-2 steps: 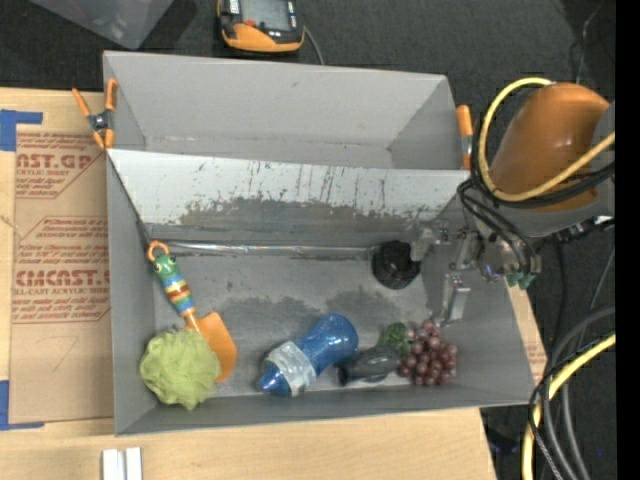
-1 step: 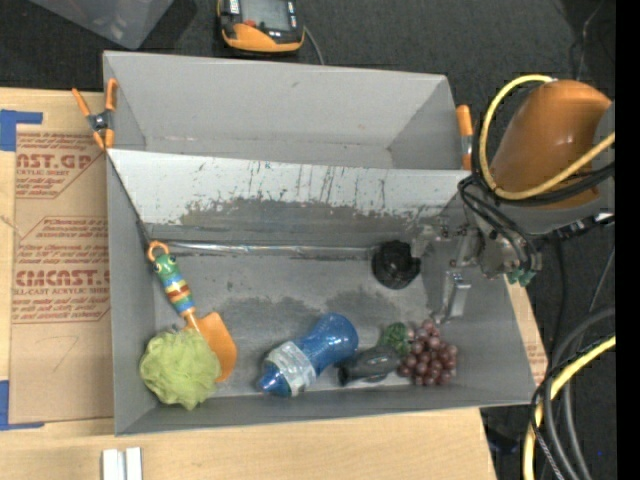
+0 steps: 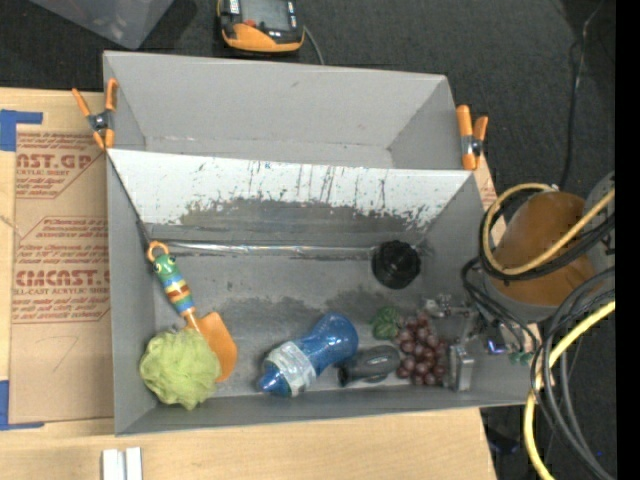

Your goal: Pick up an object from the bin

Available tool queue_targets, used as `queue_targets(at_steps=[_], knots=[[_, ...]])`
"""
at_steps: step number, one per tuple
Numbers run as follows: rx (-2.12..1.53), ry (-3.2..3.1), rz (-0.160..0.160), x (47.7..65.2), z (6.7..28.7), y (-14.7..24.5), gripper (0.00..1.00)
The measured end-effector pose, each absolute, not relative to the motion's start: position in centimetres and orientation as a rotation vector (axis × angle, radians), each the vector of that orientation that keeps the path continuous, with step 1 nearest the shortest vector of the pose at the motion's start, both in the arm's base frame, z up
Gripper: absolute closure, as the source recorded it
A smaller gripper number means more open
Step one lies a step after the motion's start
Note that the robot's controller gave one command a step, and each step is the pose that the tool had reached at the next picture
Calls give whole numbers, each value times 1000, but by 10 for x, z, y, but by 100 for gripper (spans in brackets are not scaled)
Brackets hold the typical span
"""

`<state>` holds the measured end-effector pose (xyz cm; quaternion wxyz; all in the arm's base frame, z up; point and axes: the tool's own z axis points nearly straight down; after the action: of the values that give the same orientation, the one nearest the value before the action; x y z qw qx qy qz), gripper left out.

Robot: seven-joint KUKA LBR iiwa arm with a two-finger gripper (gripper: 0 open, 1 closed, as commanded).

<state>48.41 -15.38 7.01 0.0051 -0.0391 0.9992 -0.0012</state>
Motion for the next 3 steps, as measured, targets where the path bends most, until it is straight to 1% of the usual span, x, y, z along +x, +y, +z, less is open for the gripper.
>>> queue_targets(at_steps=[1, 2, 3], knots=[[-475, 3087, -7, 482, 131, -146, 0], [-107, 3132, 0, 480, 99, -124, 0], [-157, 3112, -5, 486, 71, -129, 0]])
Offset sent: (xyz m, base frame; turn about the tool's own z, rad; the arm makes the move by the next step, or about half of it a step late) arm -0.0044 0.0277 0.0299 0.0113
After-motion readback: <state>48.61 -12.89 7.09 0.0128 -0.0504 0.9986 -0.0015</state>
